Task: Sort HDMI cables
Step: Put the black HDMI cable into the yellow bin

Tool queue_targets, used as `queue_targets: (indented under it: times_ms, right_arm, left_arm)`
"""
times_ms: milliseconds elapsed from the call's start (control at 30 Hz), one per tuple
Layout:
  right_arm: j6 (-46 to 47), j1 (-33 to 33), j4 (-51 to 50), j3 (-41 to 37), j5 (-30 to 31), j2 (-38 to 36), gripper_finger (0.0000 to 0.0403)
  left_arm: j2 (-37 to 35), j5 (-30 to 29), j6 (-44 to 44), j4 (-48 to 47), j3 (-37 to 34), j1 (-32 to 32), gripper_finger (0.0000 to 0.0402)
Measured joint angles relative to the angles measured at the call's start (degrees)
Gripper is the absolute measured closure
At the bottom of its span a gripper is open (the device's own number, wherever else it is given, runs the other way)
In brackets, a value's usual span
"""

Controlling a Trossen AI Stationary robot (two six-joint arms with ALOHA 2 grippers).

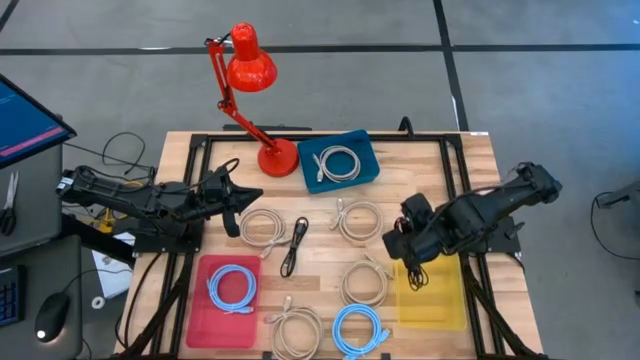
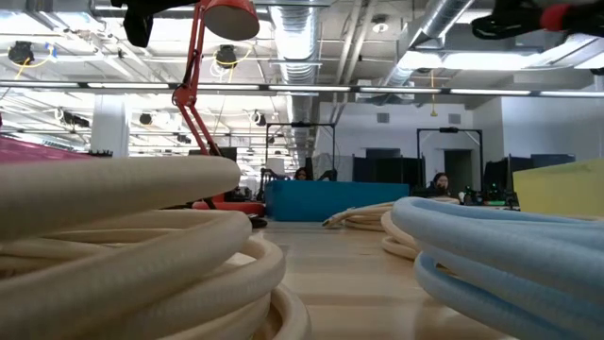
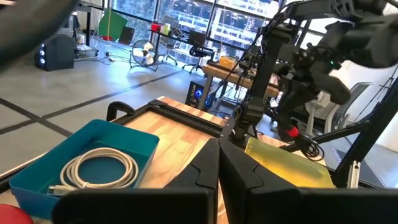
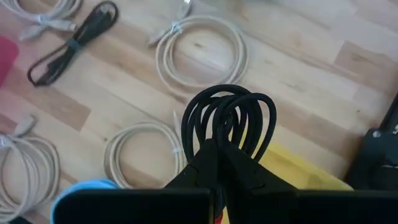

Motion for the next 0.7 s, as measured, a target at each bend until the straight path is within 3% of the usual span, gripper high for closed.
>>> queue_targets:
  times_ms: [367,700]
  right_arm:
    - [14.9,6.3,2.1,-17.5,-15.0,-0.4,0.0403]
    - [21.1,9.7,12.5,-26.5,-18.1,-0.4,0.0403]
  left_arm:
    - [0.0,0.0,0.0,0.0,0.0,0.0,0.0396]
    - [0.0,0.0,0.0,0.0,0.0,0.0,0.0397]
